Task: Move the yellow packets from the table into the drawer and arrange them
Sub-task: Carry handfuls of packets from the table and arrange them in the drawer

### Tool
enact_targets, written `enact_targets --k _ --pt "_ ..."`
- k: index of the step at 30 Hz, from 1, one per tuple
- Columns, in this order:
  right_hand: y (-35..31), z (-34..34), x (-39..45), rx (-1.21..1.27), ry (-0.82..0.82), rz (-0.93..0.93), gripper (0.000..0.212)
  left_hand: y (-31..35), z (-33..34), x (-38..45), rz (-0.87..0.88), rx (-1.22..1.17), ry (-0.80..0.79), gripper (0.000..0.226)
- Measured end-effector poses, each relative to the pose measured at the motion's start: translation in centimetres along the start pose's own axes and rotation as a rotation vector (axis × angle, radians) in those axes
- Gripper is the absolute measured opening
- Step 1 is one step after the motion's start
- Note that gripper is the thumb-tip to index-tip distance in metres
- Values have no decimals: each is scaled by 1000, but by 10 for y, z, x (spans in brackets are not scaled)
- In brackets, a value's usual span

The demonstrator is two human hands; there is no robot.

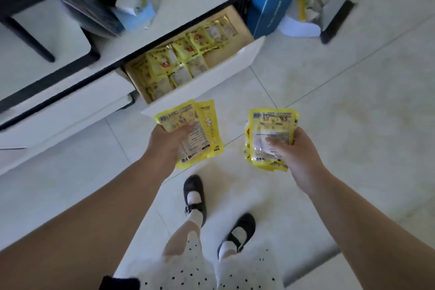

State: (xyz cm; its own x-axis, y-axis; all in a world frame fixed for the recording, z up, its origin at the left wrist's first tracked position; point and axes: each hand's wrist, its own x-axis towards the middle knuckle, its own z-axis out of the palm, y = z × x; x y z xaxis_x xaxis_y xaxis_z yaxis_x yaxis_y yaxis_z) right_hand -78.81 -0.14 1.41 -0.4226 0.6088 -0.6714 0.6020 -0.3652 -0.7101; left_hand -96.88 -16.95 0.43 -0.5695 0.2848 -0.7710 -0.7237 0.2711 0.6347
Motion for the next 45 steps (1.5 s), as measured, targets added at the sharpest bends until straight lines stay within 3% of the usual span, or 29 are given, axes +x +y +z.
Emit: enact_targets --k 3,7,11,18,20,24,28,31,35,38,41,45 --pt "-29 24 33 -119 -76 -45 24 15 -15 26 -25 -72 88 28" --pt "-58 40 83 -188 -130 -50 20 25 -16 61 -87 -116 175 17" --pt "-79 43 148 -300 -176 -50 53 42 1 103 -111 -148 230 15" --pt "-105 73 271 -367 -253 -111 56 58 23 213 -98 -168 295 61" --pt "-105 89 312 -359 -270 -122 49 61 27 250 -87 -153 274 68" --pt "-98 120 388 -340 -264 -146 40 57 30 324 -77 -126 261 58" --pt "-82 142 462 -366 -363 -133 31 43 23 394 -84 -111 205 50" --pt "-68 156 510 -487 -423 -63 30 22 18 429 -103 105 192 66" --pt "-52 178 545 -695 -446 -28 67 9 20 452 -94 414 203 84" --pt "-44 184 556 -712 -442 79 79 4 20 460 -102 467 192 75" --pt "-39 185 561 -697 -449 150 100 -5 18 462 -145 466 224 80" --pt "-39 185 563 -720 -424 199 105 -8 19 460 -141 500 291 86"
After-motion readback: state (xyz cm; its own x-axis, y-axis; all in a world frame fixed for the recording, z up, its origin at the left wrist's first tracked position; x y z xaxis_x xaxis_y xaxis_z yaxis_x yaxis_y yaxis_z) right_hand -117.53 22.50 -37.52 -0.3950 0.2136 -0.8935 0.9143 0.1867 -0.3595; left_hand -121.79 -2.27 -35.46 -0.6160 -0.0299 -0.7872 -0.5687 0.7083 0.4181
